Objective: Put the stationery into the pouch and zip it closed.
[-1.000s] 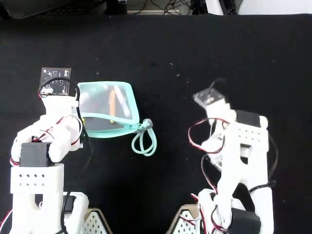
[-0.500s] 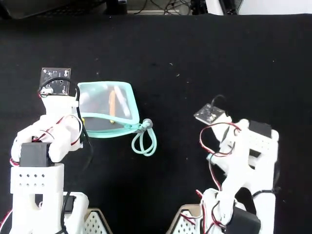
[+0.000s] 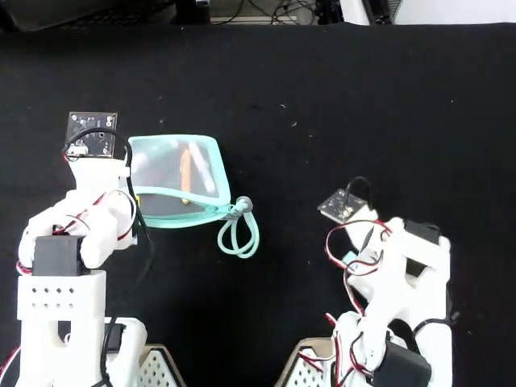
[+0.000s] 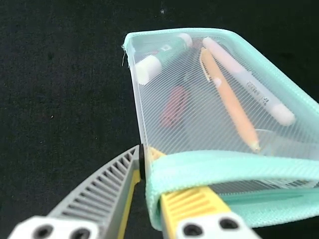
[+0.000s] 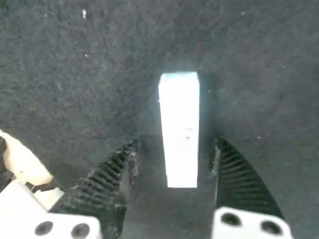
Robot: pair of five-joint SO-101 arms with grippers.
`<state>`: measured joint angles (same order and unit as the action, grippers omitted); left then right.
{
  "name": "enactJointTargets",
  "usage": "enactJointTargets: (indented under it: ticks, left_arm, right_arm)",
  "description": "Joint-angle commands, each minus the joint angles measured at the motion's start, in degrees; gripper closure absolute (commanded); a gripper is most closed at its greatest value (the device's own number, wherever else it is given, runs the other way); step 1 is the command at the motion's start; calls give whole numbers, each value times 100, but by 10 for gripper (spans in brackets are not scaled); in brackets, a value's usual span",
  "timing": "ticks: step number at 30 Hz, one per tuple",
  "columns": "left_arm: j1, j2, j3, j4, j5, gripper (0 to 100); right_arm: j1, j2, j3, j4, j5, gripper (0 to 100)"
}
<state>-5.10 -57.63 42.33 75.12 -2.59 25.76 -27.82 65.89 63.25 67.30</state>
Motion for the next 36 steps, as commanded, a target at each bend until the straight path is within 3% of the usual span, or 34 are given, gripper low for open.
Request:
enactJointTargets:
  ticks: [1,4,6,11,17,22,27,31,36]
  left_arm:
    - [4,-18,-22,-53,0,966]
    - [4,-18,-22,-53,0,966]
    - [4,-18,-22,-53,0,966]
    - [4,-18,-22,-53,0,966]
    - [4,-18,-22,-62,0,966]
    - [4,-18,-22,-70,0,966]
    - [4,-18,-22,-62,0,966]
    - [4,-18,-22,-53,0,966]
    - [4,-26,57,-88,0,966]
  right_arm:
    - [70,-127,171,-378,62,834]
    - [79,-127,365,-897,44,995]
    - [105,-136,444,-1046,44,961]
    - [105,-189,286,-1037,-35,987]
    - [-79,-189,-699,-598,-1688,986]
    - [-870,-163,-1815,589,-3042,986]
    - [-2101,-145,-2686,1398,-3807,986]
    - [-2910,4,-2352,396,-4325,986]
    - [-3279,1086,-1921,-624,-4923,986]
